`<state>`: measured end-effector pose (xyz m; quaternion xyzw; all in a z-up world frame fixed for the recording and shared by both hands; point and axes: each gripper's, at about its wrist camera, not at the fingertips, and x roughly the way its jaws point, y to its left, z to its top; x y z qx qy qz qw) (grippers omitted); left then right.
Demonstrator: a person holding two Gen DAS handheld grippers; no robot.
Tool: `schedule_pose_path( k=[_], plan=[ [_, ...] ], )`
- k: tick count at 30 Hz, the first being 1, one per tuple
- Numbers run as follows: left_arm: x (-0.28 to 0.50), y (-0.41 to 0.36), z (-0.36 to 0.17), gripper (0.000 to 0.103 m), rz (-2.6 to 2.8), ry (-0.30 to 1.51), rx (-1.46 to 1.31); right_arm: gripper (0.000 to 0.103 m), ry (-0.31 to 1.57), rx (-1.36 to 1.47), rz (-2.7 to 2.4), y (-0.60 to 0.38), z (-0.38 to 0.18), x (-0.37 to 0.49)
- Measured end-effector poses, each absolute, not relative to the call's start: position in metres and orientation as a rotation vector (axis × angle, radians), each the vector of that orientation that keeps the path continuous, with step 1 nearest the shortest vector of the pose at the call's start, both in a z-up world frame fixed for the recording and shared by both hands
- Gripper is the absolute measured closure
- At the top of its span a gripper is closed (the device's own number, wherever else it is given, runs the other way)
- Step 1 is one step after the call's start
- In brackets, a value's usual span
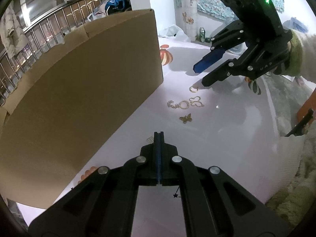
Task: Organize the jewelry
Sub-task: 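Lower the left gripper onto the small silver tag charm and close it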
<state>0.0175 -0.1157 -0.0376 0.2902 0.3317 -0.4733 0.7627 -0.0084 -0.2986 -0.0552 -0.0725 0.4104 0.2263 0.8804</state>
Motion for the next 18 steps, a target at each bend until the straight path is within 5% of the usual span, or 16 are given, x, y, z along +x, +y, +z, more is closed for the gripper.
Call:
schedule_pose_path(
  k=[9,13,18],
  plan=[
    [0.017,-0.108,-0.033,0.103,-1.015,0.750,0.591,0.076,0.864,-0.142,0.471,-0.301,-0.057,-0.007],
    [0.024,-0.111,-0.032,0.079,-0.991,0.771,0.552,0.076,0.862,-0.139,0.473,-0.301,-0.058,-0.007],
    [0.024,-0.118,-0.037,0.077,-0.965,0.803,0.551,0.076,0.858,-0.138,0.475,-0.301,-0.058,-0.007]
  ],
)
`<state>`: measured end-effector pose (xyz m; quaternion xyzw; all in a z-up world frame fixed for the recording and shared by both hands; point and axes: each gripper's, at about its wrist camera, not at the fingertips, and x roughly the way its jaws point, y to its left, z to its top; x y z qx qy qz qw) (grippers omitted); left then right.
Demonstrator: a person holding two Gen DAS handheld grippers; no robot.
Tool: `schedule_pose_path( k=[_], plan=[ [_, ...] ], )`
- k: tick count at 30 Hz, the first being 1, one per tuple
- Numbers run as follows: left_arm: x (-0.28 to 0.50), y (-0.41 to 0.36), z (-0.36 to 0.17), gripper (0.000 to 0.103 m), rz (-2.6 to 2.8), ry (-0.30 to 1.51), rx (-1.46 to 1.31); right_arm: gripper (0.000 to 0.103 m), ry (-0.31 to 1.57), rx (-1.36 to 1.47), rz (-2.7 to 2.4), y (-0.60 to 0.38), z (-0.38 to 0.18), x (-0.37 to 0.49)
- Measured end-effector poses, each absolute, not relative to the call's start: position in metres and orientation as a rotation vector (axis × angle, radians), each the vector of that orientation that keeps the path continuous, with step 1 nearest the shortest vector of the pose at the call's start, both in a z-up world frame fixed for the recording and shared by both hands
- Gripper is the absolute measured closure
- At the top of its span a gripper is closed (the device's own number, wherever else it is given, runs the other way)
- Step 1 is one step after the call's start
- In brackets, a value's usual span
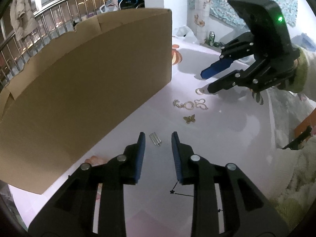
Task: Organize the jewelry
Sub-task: 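Lower the left gripper onto the small silver tag charm and close it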
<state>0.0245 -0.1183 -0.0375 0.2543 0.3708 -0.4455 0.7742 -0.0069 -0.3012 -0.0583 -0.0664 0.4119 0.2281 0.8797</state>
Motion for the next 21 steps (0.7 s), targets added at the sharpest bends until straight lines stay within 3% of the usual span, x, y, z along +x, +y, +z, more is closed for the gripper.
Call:
schedule_pose_path(
  k=[11,21],
  plan=[
    [0.038,-0.115,-0.042,0.102,-0.982,0.848,0.522,0.076,0.854,-0.131,0.478,-0.301,-0.061,-0.007],
    [0.037,-0.115,-0.043,0.103,-0.985,0.832,0.537,0.076,0.853,-0.132,0.476,-0.301,-0.061,-0.007]
  ],
)
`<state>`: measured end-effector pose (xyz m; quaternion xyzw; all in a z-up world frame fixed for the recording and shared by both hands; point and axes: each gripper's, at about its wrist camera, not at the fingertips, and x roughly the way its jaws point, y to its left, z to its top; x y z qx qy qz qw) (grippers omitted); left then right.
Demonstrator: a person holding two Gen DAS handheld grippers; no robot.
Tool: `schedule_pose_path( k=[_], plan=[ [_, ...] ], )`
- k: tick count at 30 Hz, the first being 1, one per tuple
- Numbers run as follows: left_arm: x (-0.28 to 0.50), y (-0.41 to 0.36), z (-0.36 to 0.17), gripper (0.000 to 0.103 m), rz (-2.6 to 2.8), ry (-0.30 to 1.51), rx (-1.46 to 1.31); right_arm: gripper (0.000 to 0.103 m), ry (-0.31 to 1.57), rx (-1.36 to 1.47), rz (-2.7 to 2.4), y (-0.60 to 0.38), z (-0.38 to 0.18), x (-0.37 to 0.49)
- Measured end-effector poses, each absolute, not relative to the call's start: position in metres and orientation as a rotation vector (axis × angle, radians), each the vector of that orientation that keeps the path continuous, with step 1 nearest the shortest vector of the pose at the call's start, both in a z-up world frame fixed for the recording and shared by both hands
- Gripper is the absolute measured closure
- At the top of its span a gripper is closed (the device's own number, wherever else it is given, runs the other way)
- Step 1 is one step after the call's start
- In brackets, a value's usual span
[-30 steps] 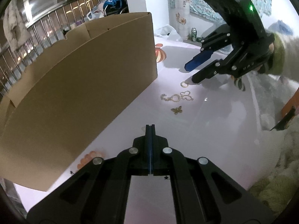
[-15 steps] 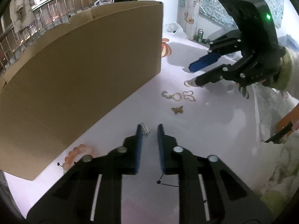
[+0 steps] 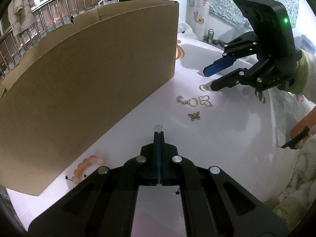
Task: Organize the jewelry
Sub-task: 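Lower the left gripper onto the small silver tag charm and close it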
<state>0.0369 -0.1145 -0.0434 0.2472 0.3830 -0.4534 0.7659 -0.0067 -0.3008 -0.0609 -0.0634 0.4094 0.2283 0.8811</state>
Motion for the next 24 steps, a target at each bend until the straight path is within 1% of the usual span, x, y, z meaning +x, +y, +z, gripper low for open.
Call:
schedule_pose_path(
  k=[18,19,20,21,22,23,24],
  plan=[
    [0.025,-0.108,-0.036,0.103,-0.987,0.792,0.546,0.076,0.850,-0.123,0.476,-0.303,-0.061,-0.005],
    [0.026,-0.109,-0.036,0.101,-0.983,0.795,0.543,0.076,0.848,-0.121,0.476,-0.304,-0.061,-0.006],
    [0.027,-0.111,-0.036,0.094,-0.981,0.800,0.541,0.076,0.847,-0.119,0.476,-0.304,-0.061,-0.005],
    [0.028,-0.112,-0.037,0.090,-0.980,0.802,0.540,0.076,0.845,-0.115,0.477,-0.304,-0.062,-0.005],
    [0.029,-0.113,-0.037,0.082,-0.979,0.804,0.534,0.075,0.844,-0.112,0.478,-0.305,-0.062,-0.005],
    [0.029,-0.115,-0.037,0.079,-0.979,0.803,0.530,0.076,0.842,-0.111,0.478,-0.305,-0.062,-0.006],
    [0.030,-0.118,-0.036,0.079,-0.979,0.804,0.531,0.076,0.841,-0.110,0.478,-0.305,-0.062,-0.005]
  ],
)
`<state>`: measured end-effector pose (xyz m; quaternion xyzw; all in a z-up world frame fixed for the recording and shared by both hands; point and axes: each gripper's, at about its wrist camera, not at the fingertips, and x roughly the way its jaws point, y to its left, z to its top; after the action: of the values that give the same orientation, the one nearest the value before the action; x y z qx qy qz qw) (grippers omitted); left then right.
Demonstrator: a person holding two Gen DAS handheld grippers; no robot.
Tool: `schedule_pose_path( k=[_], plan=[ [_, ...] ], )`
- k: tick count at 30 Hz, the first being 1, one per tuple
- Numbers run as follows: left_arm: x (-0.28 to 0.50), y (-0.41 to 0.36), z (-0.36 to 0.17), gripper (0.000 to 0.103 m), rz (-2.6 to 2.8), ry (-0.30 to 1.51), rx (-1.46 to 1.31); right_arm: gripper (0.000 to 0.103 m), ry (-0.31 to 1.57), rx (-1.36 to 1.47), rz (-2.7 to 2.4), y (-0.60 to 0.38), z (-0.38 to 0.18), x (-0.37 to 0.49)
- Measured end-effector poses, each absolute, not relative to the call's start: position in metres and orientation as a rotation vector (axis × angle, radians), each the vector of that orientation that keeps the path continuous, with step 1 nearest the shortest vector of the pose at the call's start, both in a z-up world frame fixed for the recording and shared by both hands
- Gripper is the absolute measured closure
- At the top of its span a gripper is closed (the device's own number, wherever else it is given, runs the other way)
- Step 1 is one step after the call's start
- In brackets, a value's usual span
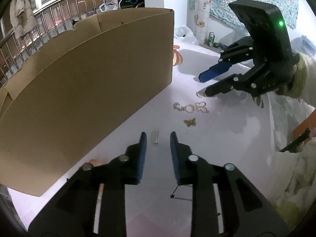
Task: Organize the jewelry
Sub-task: 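Lower the left gripper onto the small silver tag charm and close it, then close the right gripper on the gold ring while the left gripper holds the tag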
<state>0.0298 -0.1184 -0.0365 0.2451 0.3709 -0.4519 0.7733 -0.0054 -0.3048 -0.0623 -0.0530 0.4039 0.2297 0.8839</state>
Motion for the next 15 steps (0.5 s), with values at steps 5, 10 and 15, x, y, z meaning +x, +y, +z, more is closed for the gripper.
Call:
schedule_pose_path(
  k=[5,10,15],
  plan=[
    [0.037,-0.125,-0.043,0.091,-0.973,0.831,0.521,0.075,0.832,-0.099,0.477,-0.307,-0.063,-0.005],
    [0.044,-0.124,-0.042,0.098,-0.993,0.853,0.515,0.075,0.828,-0.104,0.481,-0.308,-0.063,-0.006],
    [0.043,-0.125,-0.041,0.099,-1.005,0.835,0.547,0.076,0.825,-0.115,0.477,-0.308,-0.063,-0.007]
  ],
)
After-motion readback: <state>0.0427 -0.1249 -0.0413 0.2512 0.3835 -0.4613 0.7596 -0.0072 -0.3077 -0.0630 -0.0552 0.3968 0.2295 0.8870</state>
